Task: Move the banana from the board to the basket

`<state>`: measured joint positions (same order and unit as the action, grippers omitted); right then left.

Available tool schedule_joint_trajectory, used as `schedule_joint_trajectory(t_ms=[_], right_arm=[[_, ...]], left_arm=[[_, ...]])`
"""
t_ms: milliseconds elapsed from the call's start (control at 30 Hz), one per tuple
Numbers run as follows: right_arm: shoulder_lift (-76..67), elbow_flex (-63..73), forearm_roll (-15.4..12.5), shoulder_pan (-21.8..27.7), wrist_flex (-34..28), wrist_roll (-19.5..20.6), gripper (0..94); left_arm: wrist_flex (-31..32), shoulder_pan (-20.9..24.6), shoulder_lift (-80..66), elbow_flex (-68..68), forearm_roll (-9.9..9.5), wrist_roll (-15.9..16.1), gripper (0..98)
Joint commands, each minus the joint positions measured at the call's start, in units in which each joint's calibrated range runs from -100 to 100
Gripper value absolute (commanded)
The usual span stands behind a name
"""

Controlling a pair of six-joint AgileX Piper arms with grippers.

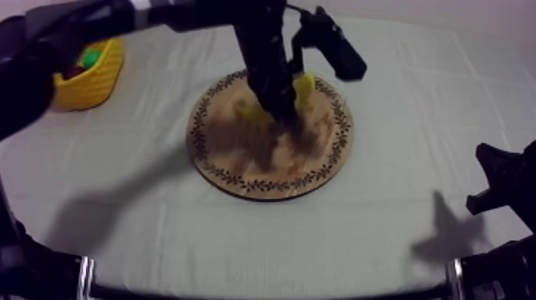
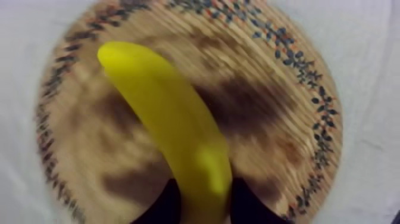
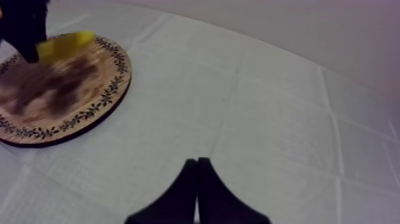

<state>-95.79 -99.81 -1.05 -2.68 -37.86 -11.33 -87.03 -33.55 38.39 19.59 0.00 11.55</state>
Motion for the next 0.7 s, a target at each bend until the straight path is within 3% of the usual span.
schedule_joint_trajectory(t_ms=[0, 333, 667], right_arm=[[0.0, 0.0, 0.0, 0.0, 0.0, 0.0, 0.2], [0.0, 0.0, 0.0, 0.0, 0.0, 0.0, 0.2], [0.0, 0.0, 0.0, 0.0, 0.0, 0.0, 0.2]], left_arm=[[-0.9, 0.5, -8.4, -2.0, -0.12, -1.6, 8.0], [-6.6, 7.3, -33.6, -9.9, -2.18, -5.0, 7.8], [-9.5, 21.9, -47.3, -12.4, -3.47, -1.9, 8.1]])
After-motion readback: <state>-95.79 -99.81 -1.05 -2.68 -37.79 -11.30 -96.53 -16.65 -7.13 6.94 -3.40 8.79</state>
